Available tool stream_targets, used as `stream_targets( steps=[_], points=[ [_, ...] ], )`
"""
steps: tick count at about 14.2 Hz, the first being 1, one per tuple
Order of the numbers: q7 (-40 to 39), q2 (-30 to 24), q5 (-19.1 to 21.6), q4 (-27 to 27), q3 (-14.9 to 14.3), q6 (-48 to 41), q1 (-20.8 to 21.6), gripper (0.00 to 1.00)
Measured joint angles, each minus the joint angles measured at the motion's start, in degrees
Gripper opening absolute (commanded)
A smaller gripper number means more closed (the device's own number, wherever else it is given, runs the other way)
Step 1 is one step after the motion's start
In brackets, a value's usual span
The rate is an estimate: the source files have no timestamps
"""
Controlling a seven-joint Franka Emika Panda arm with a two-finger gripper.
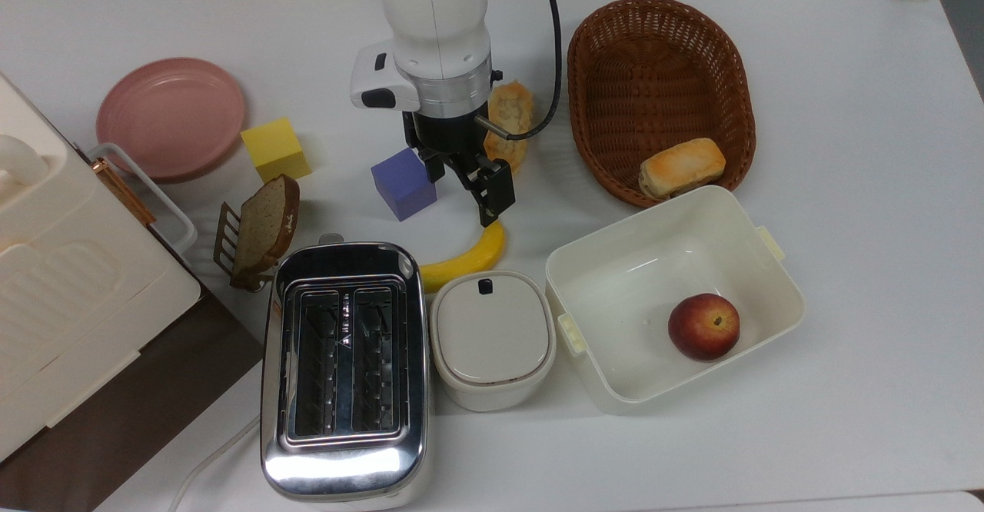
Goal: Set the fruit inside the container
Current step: 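Move the open gripper down toward the yellow banana, then lower the gripper onto the banana and close it around the banana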
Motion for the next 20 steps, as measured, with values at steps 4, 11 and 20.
stream_targets(
  steps=[4,11,20],
  points=[
    [0.0,0.2,-0.5,-0.1,0.0,0.2,0.0,1.0],
    [0.0,1.9,-1.5,-0.2,0.0,2.3,0.0,1.0],
    [0.0,3.7,-3.3,-0.2,0.3,4.0,0.2,0.83]
  ],
)
